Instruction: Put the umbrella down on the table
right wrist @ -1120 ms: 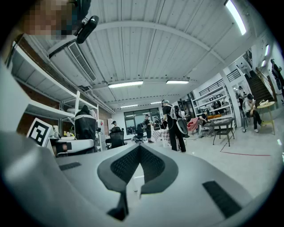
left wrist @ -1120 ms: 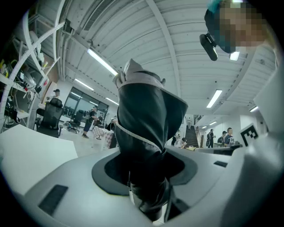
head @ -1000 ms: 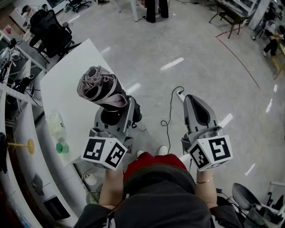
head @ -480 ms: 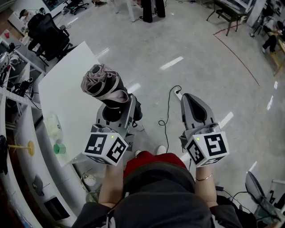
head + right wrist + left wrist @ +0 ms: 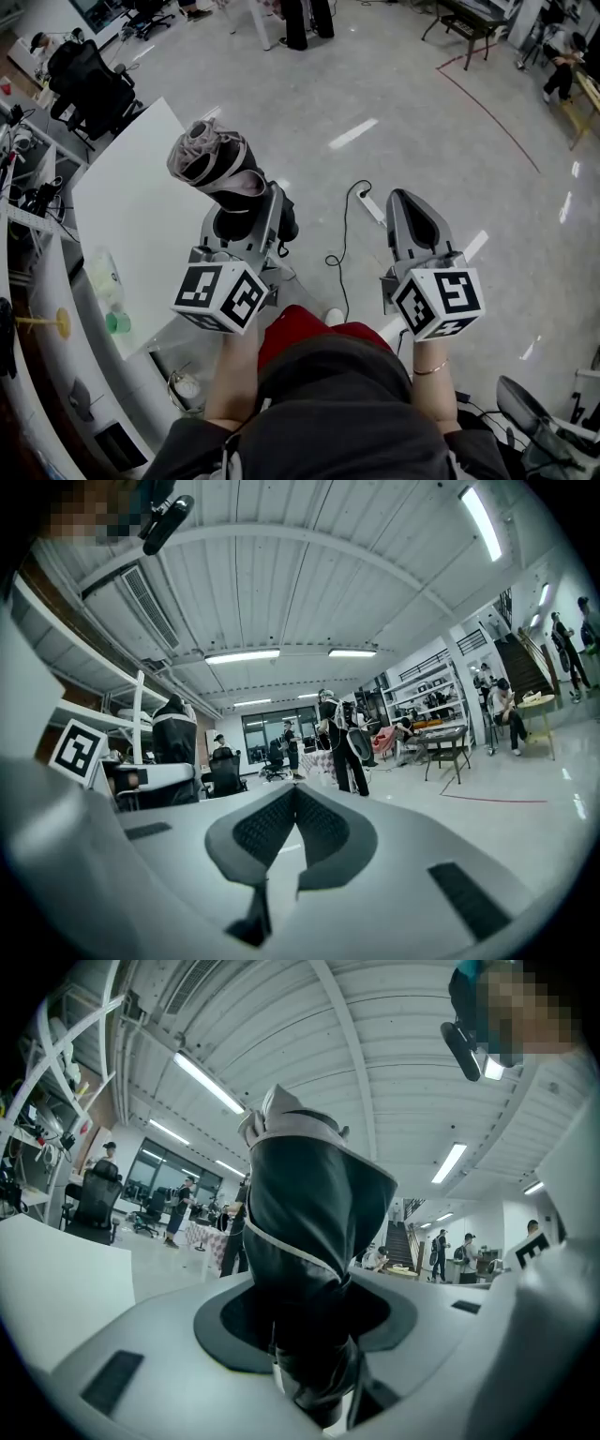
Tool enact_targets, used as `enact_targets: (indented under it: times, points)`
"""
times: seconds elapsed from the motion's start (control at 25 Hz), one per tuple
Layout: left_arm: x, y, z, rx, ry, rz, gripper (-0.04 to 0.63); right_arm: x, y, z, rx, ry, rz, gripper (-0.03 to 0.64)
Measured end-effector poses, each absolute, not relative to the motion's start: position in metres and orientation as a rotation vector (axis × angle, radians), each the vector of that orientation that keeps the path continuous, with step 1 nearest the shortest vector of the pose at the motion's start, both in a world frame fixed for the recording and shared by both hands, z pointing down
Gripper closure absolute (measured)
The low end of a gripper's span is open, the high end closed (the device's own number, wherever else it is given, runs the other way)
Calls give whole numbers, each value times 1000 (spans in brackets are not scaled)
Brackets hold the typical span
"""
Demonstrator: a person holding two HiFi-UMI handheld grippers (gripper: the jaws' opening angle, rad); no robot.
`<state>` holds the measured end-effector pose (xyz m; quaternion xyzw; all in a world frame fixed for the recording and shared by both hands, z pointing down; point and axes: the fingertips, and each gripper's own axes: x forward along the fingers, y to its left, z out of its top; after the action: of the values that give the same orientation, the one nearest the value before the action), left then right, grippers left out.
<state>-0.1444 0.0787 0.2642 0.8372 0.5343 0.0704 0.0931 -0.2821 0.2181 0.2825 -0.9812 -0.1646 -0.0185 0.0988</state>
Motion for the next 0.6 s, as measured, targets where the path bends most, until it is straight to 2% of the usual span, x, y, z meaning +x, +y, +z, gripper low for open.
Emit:
enact_targets:
  times: [0.6]
  points:
    - [-123, 119, 262, 2475, 1558, 220, 397, -276, 250, 287, -2904, -521, -99, 598]
